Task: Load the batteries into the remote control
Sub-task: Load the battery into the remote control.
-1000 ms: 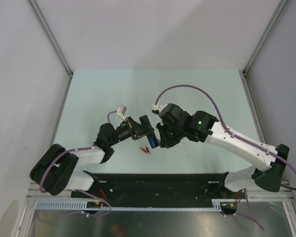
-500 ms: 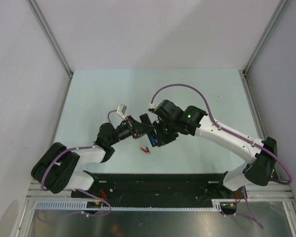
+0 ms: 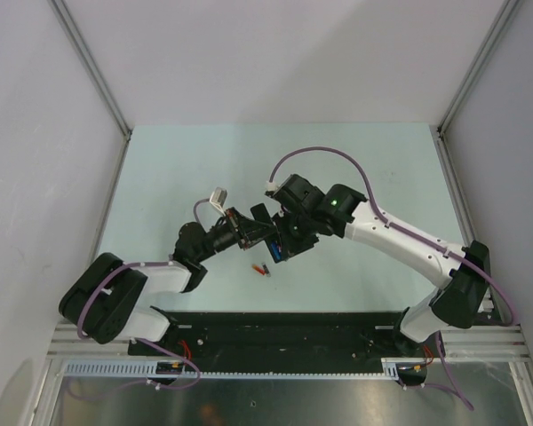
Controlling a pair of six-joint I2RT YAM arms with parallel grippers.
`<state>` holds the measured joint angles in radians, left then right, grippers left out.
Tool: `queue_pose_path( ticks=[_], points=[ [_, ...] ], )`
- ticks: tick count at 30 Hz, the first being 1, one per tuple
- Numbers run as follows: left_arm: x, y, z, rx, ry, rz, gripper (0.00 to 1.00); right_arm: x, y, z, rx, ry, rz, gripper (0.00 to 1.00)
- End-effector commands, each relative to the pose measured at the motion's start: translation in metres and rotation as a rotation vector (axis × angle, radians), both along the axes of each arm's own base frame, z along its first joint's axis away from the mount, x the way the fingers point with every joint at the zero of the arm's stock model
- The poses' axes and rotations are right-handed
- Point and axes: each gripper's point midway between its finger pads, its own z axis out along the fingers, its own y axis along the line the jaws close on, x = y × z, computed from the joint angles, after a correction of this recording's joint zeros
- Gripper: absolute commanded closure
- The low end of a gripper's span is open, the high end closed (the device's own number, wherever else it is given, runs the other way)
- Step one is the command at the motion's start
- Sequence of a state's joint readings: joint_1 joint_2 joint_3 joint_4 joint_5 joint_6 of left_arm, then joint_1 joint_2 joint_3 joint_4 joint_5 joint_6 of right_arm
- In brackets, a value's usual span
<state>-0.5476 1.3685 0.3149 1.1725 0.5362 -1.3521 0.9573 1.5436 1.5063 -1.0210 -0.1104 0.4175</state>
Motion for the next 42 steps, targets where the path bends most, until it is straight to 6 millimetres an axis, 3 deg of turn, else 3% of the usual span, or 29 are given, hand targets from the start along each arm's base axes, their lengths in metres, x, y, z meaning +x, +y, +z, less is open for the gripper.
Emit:
queue_pose_path(
  ticks=[1,28,42],
  points=[
    [-0.011,-0.001,0.029,-0.114,-0.042,-0.045,1.00,0.014,0.005,0.009,0.019,-0.033,-0.015,1.00],
    [-0.015,-0.002,0.055,-0.262,0.028,-0.111,1.00,0.037,-0.012,0.006,-0.093,-0.071,0.005,1.00],
    [-0.015,0.000,0.041,-0.199,-0.059,-0.071,1.00,0.017,-0.015,0.006,-0.113,0.013,0.023,1.00]
  ],
)
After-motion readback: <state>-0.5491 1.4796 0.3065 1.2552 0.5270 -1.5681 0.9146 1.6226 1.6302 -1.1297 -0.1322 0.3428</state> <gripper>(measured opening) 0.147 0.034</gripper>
